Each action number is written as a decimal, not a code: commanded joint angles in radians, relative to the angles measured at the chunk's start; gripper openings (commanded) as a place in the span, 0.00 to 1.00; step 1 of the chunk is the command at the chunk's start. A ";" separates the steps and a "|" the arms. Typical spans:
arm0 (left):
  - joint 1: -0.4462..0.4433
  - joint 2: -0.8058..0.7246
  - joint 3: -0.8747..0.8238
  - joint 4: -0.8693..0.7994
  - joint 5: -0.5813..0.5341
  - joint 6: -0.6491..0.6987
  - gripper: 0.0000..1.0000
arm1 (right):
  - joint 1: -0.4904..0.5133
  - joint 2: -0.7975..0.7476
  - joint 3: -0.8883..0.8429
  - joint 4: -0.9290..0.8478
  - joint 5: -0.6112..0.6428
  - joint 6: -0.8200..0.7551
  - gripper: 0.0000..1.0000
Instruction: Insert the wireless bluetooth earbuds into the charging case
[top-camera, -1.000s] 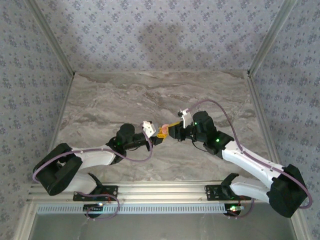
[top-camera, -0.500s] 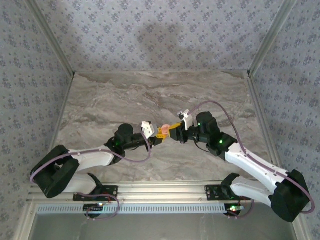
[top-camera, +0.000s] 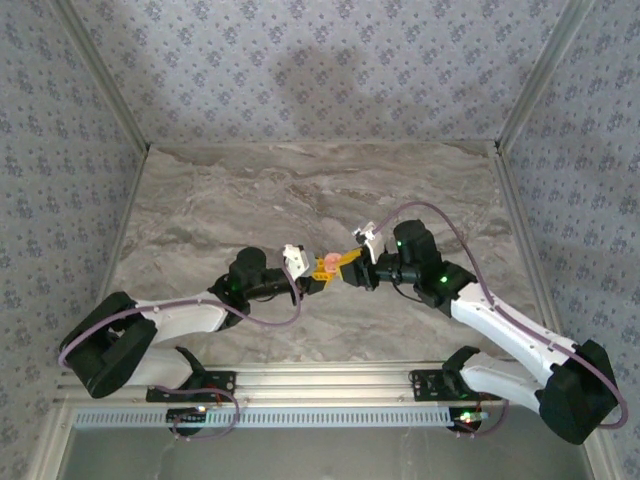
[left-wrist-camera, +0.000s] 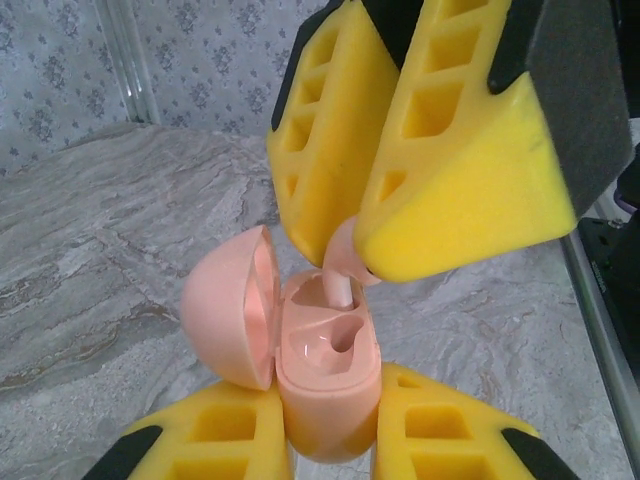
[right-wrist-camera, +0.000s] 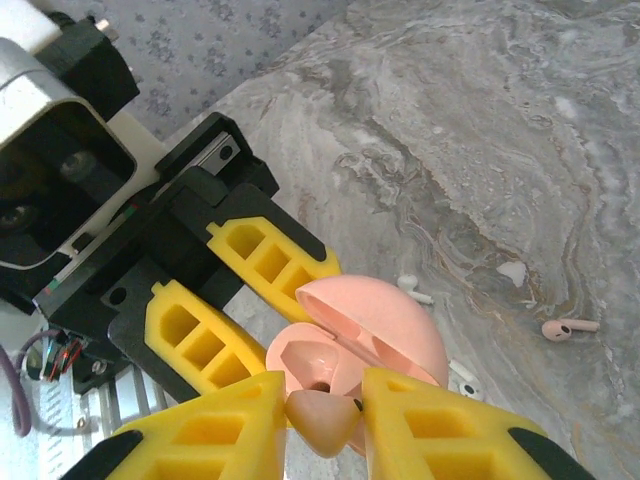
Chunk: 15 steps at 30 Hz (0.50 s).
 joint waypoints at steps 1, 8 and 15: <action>-0.003 -0.044 0.015 0.046 0.081 0.019 0.12 | -0.016 0.021 0.039 -0.084 -0.039 -0.061 0.26; -0.003 -0.057 0.021 0.019 0.091 0.029 0.12 | -0.018 0.057 0.070 -0.106 -0.040 -0.069 0.26; -0.003 -0.065 0.020 0.011 0.091 0.034 0.12 | -0.021 0.059 0.080 -0.120 -0.024 -0.072 0.28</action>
